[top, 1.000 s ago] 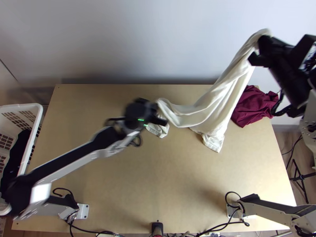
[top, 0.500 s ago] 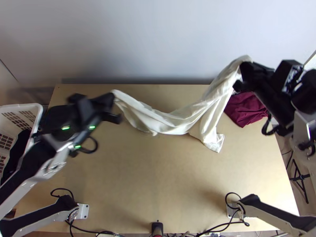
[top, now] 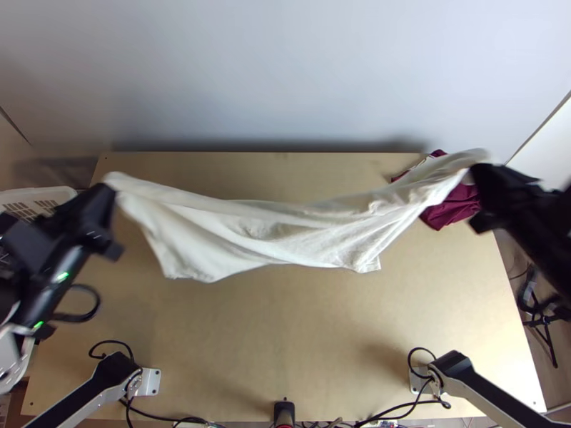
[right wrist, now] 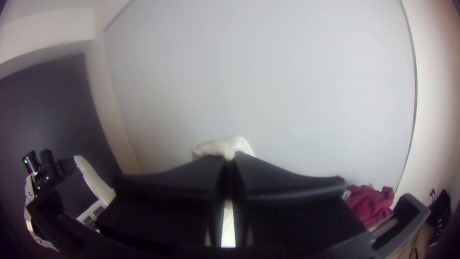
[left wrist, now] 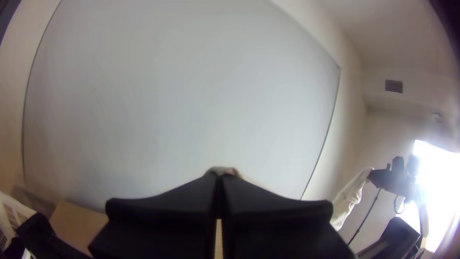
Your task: Fold the t-shirt
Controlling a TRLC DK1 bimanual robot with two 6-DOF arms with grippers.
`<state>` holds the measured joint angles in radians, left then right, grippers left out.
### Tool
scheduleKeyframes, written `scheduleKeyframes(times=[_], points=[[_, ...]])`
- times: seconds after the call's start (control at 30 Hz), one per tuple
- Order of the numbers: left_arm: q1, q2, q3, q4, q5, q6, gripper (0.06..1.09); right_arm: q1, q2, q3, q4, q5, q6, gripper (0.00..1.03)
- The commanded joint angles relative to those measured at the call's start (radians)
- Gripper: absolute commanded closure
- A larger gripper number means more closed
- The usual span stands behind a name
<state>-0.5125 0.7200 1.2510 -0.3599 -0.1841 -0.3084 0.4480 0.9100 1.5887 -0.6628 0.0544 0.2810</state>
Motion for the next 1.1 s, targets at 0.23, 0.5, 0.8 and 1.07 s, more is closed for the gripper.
scheduleKeyframes(times=[0.23, 0.5, 0.8, 1.07], points=[[0.106, -0.206, 0.042, 0.001, 0.044, -0.029, 1.05, -0.095, 0.021, 0.344, -0.038, -0.030, 0.041, 1.00], [0.177, -0.205, 0.071, 0.114, 0.080, -0.055, 1.05, -0.135, 0.132, 0.579, -0.012, -0.045, 0.095, 1.00], [0.575, -0.229, 0.278, 0.139, 0.469, -0.291, 1.05, -0.178, 0.102, 0.593, -0.057, -0.171, 0.205, 1.00], [0.720, -0.286, 0.159, 0.180, 0.584, -0.417, 1.05, -0.235, 0.128, 0.616, -0.061, -0.237, 0.262, 1.00]])
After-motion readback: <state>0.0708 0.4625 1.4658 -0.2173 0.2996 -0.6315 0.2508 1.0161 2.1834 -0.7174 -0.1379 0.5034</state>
